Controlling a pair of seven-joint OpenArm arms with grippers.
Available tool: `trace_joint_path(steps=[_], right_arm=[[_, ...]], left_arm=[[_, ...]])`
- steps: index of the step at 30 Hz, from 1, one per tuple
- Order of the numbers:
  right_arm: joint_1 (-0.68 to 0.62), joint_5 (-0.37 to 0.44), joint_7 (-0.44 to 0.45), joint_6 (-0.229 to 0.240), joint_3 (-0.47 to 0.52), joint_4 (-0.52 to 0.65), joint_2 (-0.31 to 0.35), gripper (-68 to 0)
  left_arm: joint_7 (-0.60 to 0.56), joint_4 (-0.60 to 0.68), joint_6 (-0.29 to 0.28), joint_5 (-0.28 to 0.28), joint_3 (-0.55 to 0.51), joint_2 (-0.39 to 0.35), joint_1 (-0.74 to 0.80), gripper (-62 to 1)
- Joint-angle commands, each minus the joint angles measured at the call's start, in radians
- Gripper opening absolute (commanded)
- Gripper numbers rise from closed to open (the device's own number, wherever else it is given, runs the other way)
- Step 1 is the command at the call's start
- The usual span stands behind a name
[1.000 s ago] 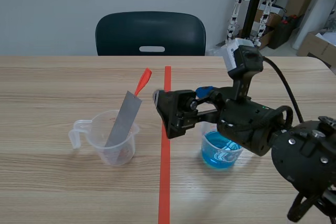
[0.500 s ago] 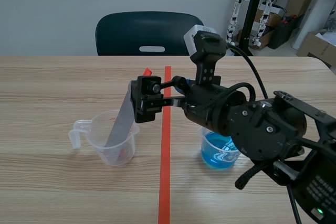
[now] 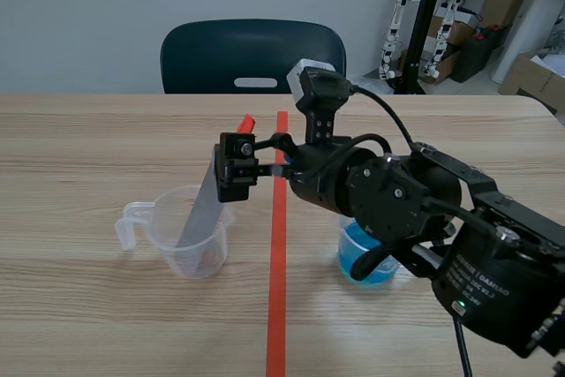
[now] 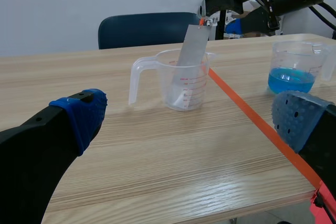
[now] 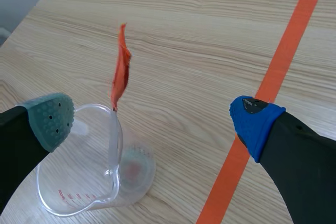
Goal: Do the redox reaction experiment. lift the metal plate out of the left beaker
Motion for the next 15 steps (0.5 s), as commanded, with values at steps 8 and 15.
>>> trace_joint_path(steps=[8, 15], right_arm=[[0.037, 0.000, -0.010, 0.000, -0.009, 0.025, -0.036, -9.0], [0.037, 0.000, -0.021, -0.011, -0.022, 0.023, -0.062, -11.6]], left_arm=[[-0.046, 0.014, 0.000, -0.003, -0.003, 0.002, 0.006, 1.4], [-0.046, 0.014, 0.000, -0.003, -0.005, 0.002, 0.006, 1.4]])
